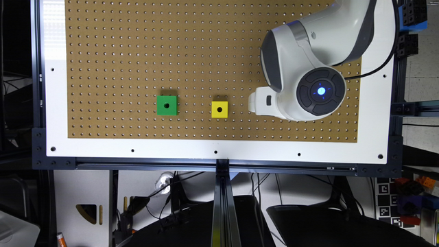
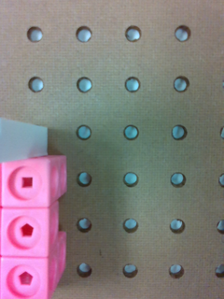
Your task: Pick up pink block.
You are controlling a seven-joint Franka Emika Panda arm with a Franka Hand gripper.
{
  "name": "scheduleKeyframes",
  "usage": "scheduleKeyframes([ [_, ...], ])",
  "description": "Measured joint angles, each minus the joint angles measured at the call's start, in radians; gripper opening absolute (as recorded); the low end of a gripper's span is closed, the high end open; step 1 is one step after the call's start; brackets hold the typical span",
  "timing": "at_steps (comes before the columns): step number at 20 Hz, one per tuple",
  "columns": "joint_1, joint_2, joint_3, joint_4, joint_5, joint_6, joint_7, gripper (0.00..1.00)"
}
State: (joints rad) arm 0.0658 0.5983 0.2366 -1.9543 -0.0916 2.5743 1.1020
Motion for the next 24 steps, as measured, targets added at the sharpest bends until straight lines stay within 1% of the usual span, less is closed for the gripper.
scheduleKeyframes([
  [3, 0.0, -0.005, -0.002, 0.0, 0.0, -0.008, 0.0, 0.0],
  [5, 0.0, -0.022, -0.003, 0.0, 0.0, -0.023, 0.0, 0.0],
  [8, 0.0, -0.087, 0.0, 0.0, 0.0007, -0.09, 0.002, 0.0],
  [12, 0.0, -0.156, 0.004, 0.0, 0.0023, -0.158, 0.005, 0.0],
  [14, 0.0, -0.184, 0.006, -0.001, 0.0029, -0.188, 0.008, 0.0],
  [16, 0.0, -0.209, 0.008, 0.0, 0.0031, -0.208, 0.012, 0.0],
  [18, 0.0, -0.243, 0.012, 0.0, 0.0047, -0.241, 0.015, 0.0],
  [20, 0.0, -0.268, 0.015, 0.0, 0.0053, -0.262, 0.018, 0.0],
  [22, -0.001, -0.3, 0.016, 0.001, 0.0085, -0.288, 0.018, 0.0],
  [24, -0.001, -0.342, 0.018, 0.001, 0.0139, -0.326, 0.018, 0.0],
])
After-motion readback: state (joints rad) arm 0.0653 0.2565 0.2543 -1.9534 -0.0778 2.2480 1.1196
